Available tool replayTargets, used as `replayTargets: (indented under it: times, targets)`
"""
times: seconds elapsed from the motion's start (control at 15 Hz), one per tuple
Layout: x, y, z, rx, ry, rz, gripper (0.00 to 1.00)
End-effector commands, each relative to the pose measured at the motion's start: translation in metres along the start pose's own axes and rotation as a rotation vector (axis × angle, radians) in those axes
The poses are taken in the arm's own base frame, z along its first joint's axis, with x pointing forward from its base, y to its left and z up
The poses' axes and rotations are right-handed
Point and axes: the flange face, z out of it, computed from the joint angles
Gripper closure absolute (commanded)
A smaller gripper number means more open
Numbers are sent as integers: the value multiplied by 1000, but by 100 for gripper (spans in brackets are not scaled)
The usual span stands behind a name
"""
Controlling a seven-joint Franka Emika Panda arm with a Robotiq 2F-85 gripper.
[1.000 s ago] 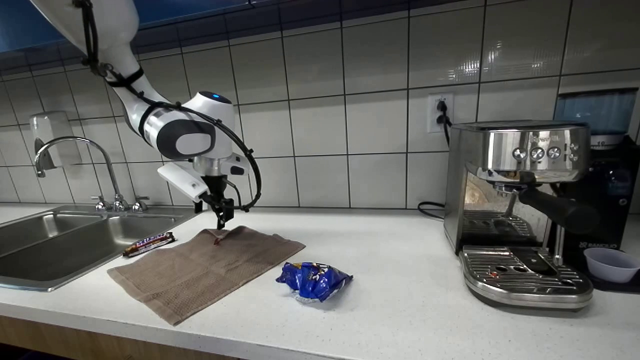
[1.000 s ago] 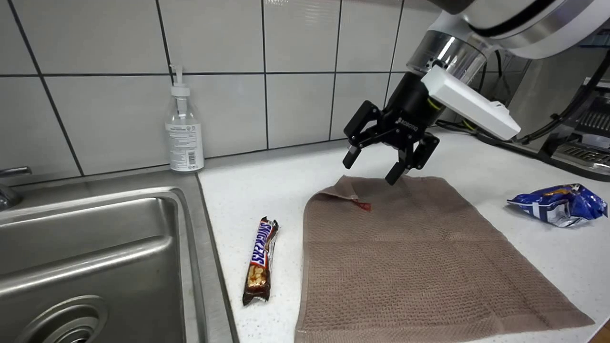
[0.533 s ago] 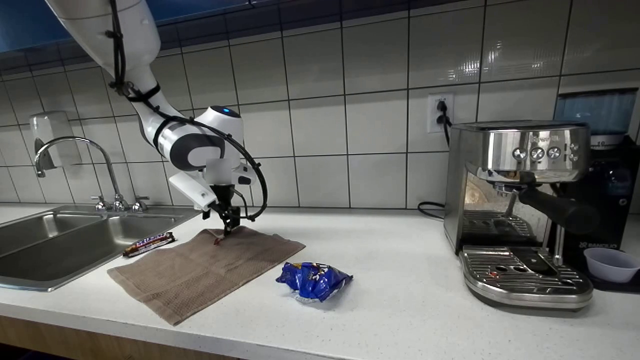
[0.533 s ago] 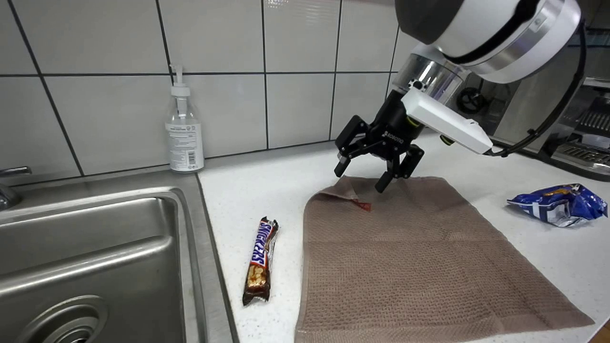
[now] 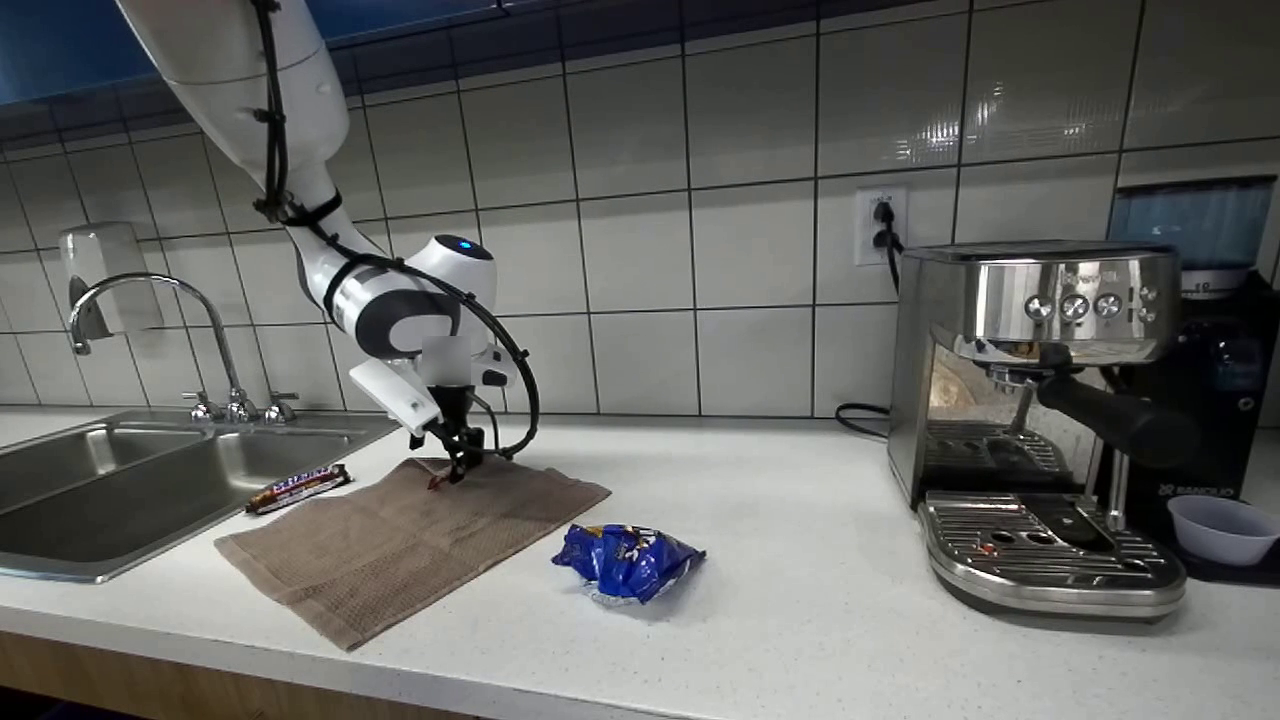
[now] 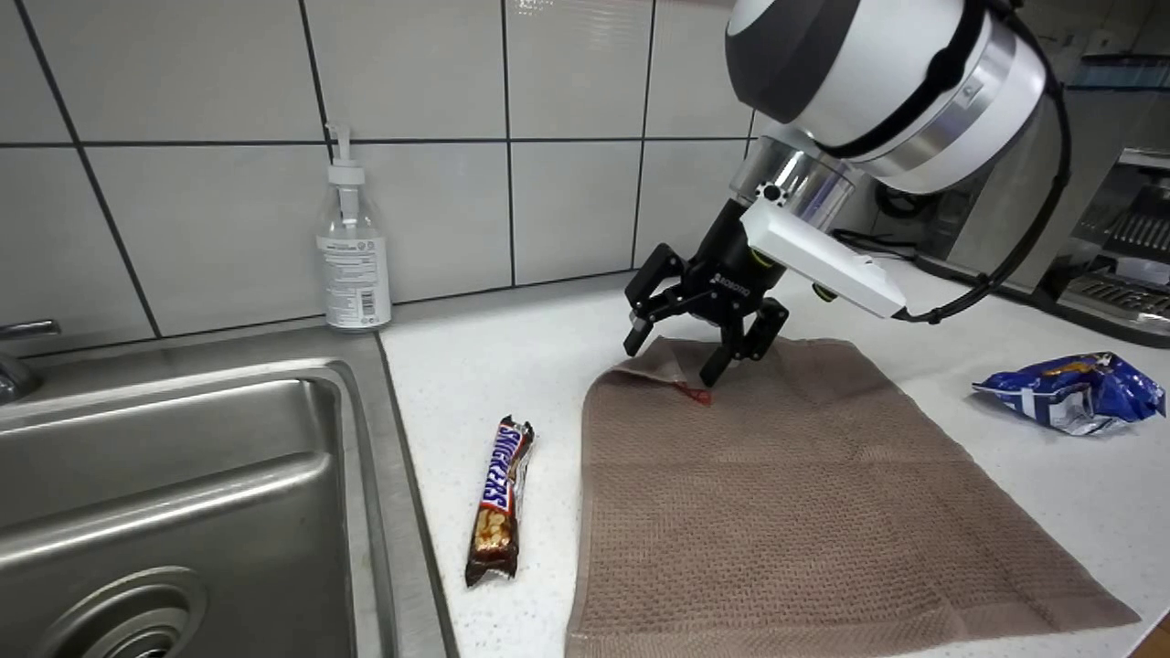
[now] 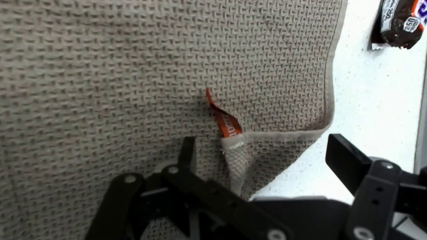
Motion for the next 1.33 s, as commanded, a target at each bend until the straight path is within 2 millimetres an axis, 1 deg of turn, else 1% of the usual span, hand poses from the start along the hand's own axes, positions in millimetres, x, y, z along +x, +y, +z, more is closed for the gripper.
replayTargets:
  times: [0.0,0.4,0.73,1.27]
  targets:
    - [12,-3,3,40,10,13,0]
    - [22,-6,4,57,15,9,0]
    - [28,-12,6,70,17,-2,0]
    - [31,-21,11,87,14,-11,0]
